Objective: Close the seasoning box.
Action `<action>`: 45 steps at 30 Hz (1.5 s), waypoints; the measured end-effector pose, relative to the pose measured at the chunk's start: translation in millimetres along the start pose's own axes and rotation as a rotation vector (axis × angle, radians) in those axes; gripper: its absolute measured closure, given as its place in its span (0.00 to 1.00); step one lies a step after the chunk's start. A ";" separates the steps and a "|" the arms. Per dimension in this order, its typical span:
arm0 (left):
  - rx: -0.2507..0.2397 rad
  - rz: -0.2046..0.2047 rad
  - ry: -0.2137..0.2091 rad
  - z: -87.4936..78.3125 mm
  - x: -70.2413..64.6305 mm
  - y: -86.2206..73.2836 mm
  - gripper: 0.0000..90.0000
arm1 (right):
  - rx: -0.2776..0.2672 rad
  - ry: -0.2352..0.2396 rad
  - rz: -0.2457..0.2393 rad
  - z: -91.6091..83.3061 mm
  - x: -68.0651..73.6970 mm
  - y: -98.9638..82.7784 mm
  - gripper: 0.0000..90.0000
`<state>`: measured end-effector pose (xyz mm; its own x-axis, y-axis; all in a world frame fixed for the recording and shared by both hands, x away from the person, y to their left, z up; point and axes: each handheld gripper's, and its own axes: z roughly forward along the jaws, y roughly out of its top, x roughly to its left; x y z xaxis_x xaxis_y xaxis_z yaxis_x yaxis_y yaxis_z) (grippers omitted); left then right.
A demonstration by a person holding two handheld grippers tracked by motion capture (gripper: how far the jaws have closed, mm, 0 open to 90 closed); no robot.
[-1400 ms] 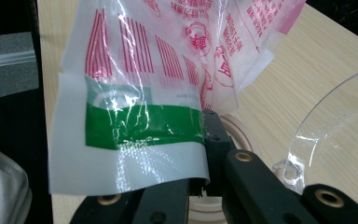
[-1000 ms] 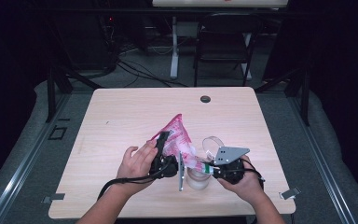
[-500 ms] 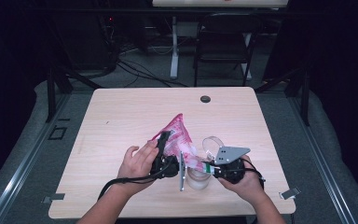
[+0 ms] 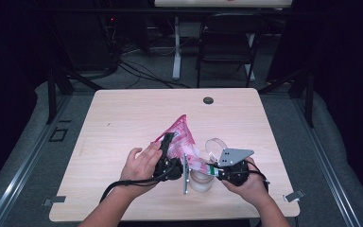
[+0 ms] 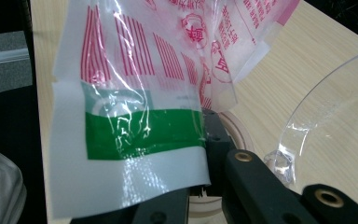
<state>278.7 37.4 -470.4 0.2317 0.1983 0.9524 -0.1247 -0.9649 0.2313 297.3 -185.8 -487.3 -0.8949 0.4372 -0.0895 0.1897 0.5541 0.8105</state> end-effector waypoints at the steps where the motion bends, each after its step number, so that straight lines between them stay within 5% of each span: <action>1: 0.001 0.002 0.001 -0.2 0.1 0.3 0.68 | 0.000 -0.001 0.000 0.0 -0.2 -0.2 1.00; 45: -0.011 0.008 0.003 -2.7 1.6 7.1 0.68 | 0.000 -0.004 0.013 -1.9 -2.8 -2.5 1.00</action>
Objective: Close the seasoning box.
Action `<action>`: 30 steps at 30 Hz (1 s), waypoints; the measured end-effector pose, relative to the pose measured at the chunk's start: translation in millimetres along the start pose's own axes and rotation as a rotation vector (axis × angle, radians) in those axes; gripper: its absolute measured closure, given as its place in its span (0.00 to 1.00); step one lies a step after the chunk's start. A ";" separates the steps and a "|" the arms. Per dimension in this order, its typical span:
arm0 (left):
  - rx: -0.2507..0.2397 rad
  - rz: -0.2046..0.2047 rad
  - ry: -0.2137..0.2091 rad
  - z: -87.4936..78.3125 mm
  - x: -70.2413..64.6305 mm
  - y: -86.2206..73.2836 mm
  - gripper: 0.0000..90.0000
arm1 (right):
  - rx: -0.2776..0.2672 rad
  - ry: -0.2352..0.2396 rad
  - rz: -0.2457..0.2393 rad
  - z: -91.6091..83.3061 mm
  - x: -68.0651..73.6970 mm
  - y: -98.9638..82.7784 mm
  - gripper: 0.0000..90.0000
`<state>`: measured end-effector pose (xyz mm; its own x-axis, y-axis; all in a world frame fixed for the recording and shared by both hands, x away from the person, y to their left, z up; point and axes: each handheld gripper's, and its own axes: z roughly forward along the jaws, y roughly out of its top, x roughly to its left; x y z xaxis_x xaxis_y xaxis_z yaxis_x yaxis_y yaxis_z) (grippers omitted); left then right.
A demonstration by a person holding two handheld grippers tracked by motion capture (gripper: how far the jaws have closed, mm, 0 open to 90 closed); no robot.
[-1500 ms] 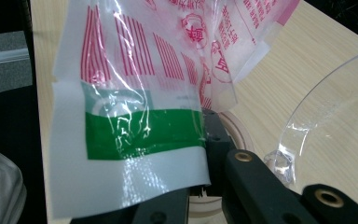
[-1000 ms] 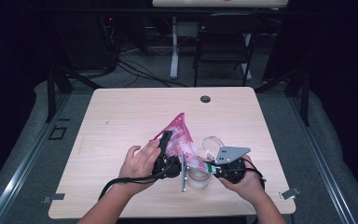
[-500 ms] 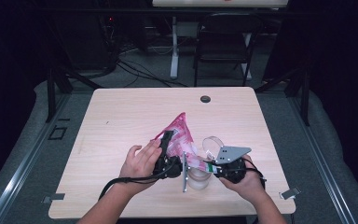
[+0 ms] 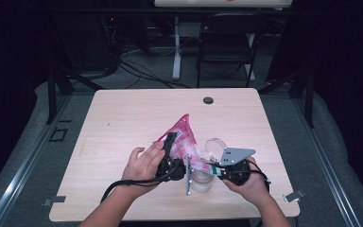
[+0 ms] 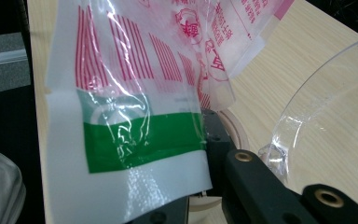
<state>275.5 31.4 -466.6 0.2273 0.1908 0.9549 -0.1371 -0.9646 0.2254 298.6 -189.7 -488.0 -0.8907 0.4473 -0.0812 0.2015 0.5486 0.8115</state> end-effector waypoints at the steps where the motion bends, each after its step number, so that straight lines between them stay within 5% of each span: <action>1: -0.002 0.009 0.003 -0.3 0.7 0.4 0.68 | -0.001 0.000 0.001 -0.1 0.0 0.0 1.00; 30: -0.009 0.010 0.008 -1.9 1.6 4.3 0.68 | 0.004 0.000 0.003 -0.6 -1.0 -0.9 1.00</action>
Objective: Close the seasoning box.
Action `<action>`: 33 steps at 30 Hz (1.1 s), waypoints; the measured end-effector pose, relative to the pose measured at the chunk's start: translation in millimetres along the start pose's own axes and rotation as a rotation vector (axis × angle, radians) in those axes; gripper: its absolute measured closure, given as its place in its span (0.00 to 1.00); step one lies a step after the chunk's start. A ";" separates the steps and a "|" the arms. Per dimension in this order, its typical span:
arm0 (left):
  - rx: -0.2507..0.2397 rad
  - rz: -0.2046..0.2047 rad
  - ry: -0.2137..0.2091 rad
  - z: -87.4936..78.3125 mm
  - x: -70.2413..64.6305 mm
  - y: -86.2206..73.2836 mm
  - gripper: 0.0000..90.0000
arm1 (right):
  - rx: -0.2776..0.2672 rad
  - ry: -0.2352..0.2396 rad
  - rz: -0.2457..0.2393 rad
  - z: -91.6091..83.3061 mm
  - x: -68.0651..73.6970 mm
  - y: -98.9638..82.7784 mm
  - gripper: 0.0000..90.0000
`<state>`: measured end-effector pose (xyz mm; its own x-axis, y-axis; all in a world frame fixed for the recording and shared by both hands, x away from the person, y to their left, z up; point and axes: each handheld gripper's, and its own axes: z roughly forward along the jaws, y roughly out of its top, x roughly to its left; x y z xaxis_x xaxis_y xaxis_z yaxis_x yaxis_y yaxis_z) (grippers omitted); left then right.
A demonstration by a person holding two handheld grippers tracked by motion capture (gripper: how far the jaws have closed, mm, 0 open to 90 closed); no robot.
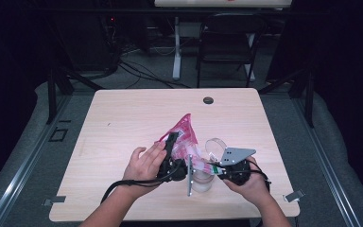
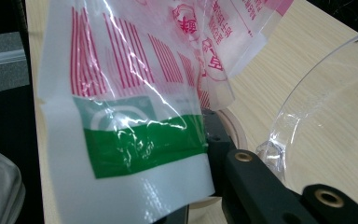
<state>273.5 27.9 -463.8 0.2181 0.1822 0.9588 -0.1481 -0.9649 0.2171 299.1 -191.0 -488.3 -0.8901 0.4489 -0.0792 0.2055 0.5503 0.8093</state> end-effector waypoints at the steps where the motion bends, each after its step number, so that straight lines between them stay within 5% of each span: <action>1: 0.001 0.000 0.000 -0.2 0.0 -0.1 0.68 | -0.001 -0.002 0.000 0.2 0.1 0.0 1.00; 33: -0.005 -0.003 0.000 -2.5 2.5 -1.2 0.69 | 0.002 -0.009 -0.016 -1.8 3.1 2.8 1.00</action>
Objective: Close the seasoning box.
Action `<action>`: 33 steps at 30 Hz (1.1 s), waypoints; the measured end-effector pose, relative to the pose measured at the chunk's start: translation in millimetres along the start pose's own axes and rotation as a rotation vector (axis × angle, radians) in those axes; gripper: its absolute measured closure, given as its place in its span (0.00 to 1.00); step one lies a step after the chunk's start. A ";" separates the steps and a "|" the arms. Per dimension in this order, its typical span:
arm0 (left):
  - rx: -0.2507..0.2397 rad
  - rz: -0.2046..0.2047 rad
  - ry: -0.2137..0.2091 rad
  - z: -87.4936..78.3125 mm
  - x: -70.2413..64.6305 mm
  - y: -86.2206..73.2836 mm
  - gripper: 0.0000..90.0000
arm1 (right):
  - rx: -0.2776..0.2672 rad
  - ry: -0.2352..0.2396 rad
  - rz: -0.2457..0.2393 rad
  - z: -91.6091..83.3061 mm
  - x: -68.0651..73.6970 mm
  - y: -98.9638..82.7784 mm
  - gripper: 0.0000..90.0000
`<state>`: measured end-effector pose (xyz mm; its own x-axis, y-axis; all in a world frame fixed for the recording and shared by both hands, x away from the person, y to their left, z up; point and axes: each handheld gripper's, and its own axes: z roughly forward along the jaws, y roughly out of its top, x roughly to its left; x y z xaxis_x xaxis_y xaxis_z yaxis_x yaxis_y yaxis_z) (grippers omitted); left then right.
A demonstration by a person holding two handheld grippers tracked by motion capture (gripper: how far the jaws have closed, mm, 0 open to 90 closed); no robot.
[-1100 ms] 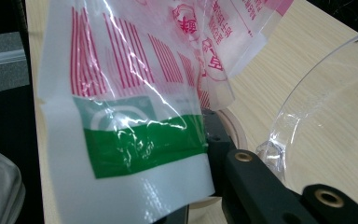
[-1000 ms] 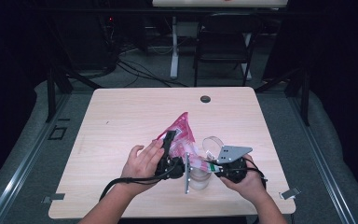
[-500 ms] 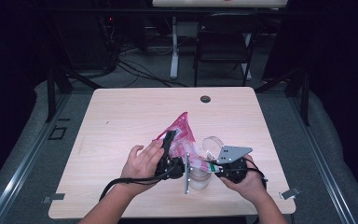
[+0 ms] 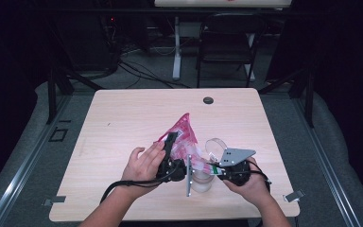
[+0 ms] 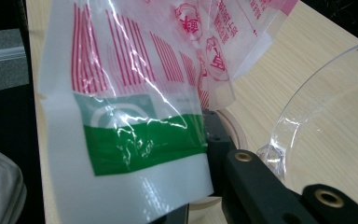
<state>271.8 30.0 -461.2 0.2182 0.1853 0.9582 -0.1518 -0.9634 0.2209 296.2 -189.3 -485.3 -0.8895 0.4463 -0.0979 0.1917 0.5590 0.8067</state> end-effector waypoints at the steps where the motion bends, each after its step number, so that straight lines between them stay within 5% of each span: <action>1: -0.001 0.000 0.000 -0.1 -0.1 0.2 0.69 | 0.001 0.001 0.000 -0.1 -0.1 0.0 1.00; 33: 0.006 0.008 -0.014 2.0 -2.9 -1.4 0.69 | 0.011 0.006 0.001 3.0 -1.2 -2.9 1.00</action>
<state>273.3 30.5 -464.6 0.2303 0.1748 0.9573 -0.1483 -0.9659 0.2121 297.9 -189.4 -489.2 -0.8917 0.4428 -0.0938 0.1970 0.5662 0.8004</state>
